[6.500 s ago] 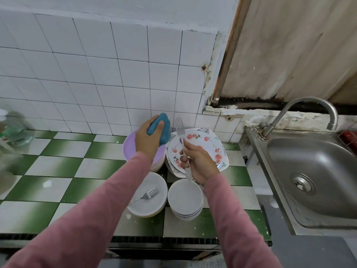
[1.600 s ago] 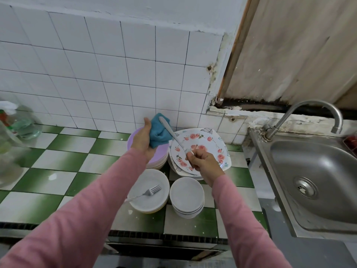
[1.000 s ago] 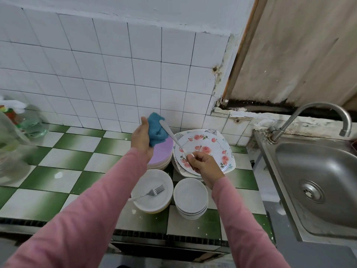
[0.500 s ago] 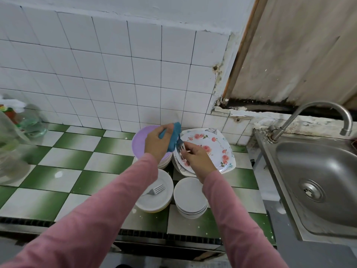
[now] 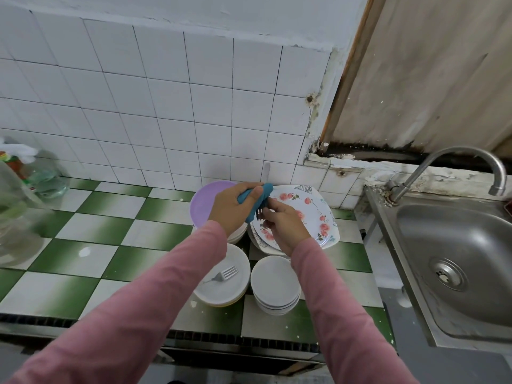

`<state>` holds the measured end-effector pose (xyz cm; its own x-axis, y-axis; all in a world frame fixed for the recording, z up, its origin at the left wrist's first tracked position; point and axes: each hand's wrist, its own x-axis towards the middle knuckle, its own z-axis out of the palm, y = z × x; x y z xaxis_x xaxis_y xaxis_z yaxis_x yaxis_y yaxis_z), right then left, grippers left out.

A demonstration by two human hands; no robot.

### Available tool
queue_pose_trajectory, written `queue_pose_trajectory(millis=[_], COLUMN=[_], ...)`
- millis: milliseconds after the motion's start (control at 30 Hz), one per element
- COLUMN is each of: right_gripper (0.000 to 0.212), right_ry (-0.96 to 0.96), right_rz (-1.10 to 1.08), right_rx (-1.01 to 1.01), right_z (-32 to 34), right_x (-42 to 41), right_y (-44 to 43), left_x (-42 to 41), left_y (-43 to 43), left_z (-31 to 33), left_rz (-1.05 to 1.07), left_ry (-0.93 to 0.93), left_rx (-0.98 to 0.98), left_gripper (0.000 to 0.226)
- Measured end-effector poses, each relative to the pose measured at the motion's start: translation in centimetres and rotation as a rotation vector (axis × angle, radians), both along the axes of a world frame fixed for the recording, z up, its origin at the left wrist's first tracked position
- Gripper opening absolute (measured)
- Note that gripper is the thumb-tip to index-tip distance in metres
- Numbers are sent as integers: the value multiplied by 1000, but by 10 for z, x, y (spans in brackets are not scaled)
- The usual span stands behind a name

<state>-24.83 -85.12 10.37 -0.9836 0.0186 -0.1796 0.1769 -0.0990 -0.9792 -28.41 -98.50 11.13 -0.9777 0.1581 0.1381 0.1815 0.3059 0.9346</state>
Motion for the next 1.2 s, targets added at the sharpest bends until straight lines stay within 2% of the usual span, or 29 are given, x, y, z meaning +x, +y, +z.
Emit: queue_pose_trajectory(millis=[133,267,400,533,600,733,833,900,1033,1133,1200], right_gripper=[43,29,32,16,14,19,21,23,23,24,26], right_ry=[-53,-91,-90,-112,-101,-63,33,115,186,196,178], right_rz=[1,-145,-189,-281,-287,-322,-365,-325,-161,-82,-72], right_rx=[-321,-445,-316,-251,-246,-146,-143,-101,105,260,295], right_z=[6,9,7,14,14,7,3,4,4,-2,-4], right_x=[-4,-10,-18,-18,-18,-18,-17,-15,-5,0,3], right_y=[0,3,7,9,13,24,29,29,24,24,28], left_x=[0,2,6,7,7,5,1,-2,-4,-5,-6], left_y=[-3,-4,-4,-3,-3,-5,-7,-6,0,8,8], left_z=[4,2,-4,-5,-7,-12,-15,-16,-11,-5,-3], left_rz=[-10,-31,-82,-136,-128,30,146,179,146,152,159], left_ry=[13,20,13,-69,-166,-415,-477,-484,-528,-597,-654], left_rx=[-18,-63,-70,-47,34,316,401,440,499,556,639], left_gripper=[26,27,29,25,23,26,37,33,30,31,34])
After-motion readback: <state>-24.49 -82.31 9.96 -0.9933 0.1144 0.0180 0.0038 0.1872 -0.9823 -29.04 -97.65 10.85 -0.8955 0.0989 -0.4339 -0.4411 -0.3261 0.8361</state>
